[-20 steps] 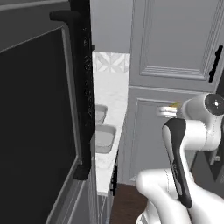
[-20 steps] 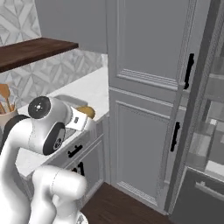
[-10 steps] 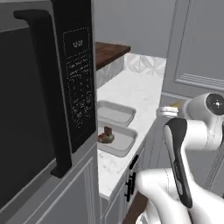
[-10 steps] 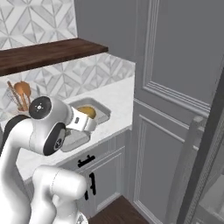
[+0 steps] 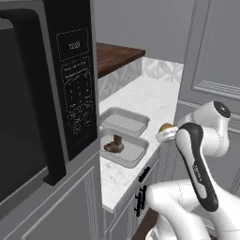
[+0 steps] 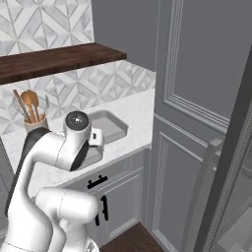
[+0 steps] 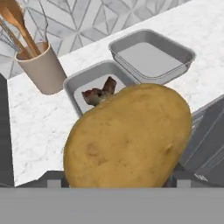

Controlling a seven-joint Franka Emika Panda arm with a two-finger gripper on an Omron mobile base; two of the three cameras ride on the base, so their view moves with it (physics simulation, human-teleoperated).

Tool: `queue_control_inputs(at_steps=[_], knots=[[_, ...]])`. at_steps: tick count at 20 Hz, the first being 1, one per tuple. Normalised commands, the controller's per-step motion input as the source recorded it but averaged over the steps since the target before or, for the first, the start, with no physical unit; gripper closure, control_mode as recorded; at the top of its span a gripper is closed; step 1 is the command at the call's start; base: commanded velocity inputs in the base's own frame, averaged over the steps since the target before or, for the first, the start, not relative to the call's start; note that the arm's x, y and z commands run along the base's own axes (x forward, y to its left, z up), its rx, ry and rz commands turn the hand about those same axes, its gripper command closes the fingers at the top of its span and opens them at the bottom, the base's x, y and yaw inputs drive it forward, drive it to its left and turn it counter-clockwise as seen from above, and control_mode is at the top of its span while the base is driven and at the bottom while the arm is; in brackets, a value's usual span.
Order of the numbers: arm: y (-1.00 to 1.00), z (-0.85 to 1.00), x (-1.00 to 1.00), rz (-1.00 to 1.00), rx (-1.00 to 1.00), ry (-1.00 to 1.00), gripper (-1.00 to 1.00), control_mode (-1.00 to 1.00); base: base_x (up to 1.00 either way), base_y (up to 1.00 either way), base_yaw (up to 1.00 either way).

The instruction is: Place one potato and one steak in each tupperware on the nearby counter, to pack two identical lunches.

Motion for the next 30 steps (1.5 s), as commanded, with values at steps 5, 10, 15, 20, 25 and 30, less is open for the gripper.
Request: queue_control_inputs(at_steps=[5, 10, 15, 20, 25, 30], knots=[[0.67, -0.49, 0.74, 0.45, -0.01, 0.33, 1.00, -1.00, 0.00, 0.00, 0.00], [0.17, -0.26, 0.71, 0.04, -0.06, 0.16, 1.00, -1.00, 0.00, 0.00, 0.00], [0.03, -0.41, 0.60, 0.00, -0.06, 0.04, 1.00, -1.00, 0.00, 0.00, 0.00], [0.39, -0.65, 0.32, 0.03, -0.13, 0.00, 1.00, -1.00, 0.00, 0.00, 0.00], [0.13, -0.54, 0.39, 0.01, -0.08, 0.00, 1.00, -1.00, 0.00, 0.00, 0.00], [0.00, -0.35, 0.44, 0.00, -0.03, 0.00, 1.00, -1.00, 0.00, 0.00, 0.00]])
